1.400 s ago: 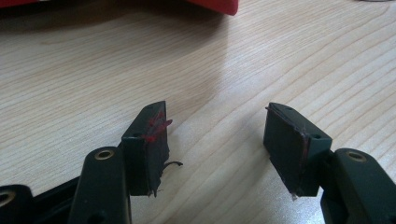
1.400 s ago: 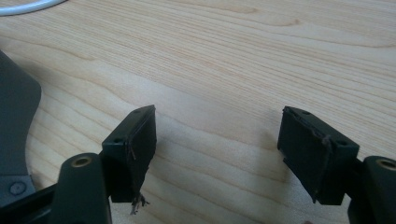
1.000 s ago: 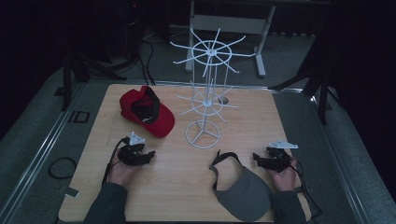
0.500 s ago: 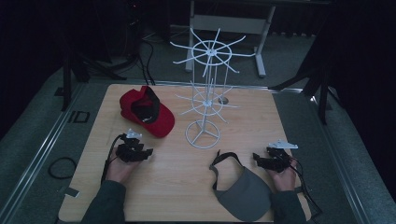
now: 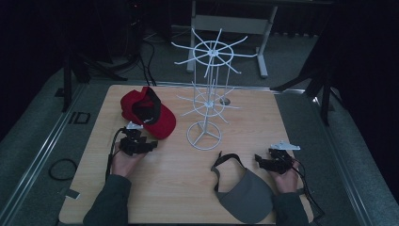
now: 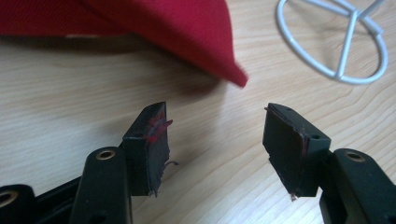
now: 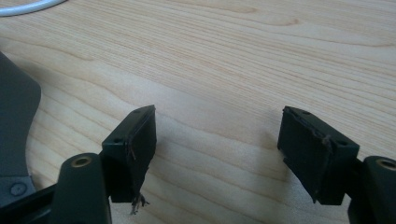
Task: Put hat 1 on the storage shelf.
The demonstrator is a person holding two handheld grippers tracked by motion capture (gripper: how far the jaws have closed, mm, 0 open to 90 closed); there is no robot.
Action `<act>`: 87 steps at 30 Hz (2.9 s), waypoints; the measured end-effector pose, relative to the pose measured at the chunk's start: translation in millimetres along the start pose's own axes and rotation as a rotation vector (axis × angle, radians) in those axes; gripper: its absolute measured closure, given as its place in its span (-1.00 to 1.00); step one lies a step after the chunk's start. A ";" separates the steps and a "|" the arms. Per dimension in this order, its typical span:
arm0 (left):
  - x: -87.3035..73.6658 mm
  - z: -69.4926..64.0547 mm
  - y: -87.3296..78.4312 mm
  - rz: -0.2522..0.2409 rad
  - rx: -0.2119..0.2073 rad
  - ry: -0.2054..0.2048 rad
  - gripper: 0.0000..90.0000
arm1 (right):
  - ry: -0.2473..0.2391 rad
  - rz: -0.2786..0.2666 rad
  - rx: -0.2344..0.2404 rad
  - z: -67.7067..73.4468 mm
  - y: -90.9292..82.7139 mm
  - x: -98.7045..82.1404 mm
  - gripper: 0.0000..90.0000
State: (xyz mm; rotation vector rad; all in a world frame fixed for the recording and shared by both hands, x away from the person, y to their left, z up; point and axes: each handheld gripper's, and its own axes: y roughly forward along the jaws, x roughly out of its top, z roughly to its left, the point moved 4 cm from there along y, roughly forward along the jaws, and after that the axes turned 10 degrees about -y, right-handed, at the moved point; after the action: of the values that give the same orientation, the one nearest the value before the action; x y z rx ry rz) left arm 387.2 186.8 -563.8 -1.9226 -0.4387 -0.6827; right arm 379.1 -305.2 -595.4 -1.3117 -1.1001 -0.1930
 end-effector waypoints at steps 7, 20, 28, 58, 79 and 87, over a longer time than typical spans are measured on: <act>10.4 -9.5 4.6 -0.010 -0.015 -0.016 -0.10 | 0.000 0.000 0.000 0.0 0.0 0.0 -0.38; 22.0 3.5 15.1 -0.003 0.000 -0.108 0.06 | -0.001 0.000 0.001 0.0 0.0 0.0 -0.39; 22.4 13.5 4.2 -0.011 0.029 -0.105 0.19 | -0.001 0.000 0.001 0.0 0.0 0.0 -0.39; 27.5 24.8 31.0 0.001 0.074 -0.104 0.39 | -0.001 0.000 0.002 0.2 0.1 0.1 -0.39; 18.7 23.1 18.0 -0.128 0.094 0.020 0.91 | -0.002 0.001 0.003 0.2 0.1 0.0 -0.40; 19.3 22.2 13.3 -0.146 0.100 0.052 0.91 | -0.002 0.001 0.003 0.2 0.0 0.0 -0.40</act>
State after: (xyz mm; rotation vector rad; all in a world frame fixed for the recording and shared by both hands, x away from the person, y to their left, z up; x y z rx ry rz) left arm 415.7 201.2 -568.2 -1.7874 -0.5740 -0.7894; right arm 379.1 -305.0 -595.5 -1.3101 -1.1014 -0.1897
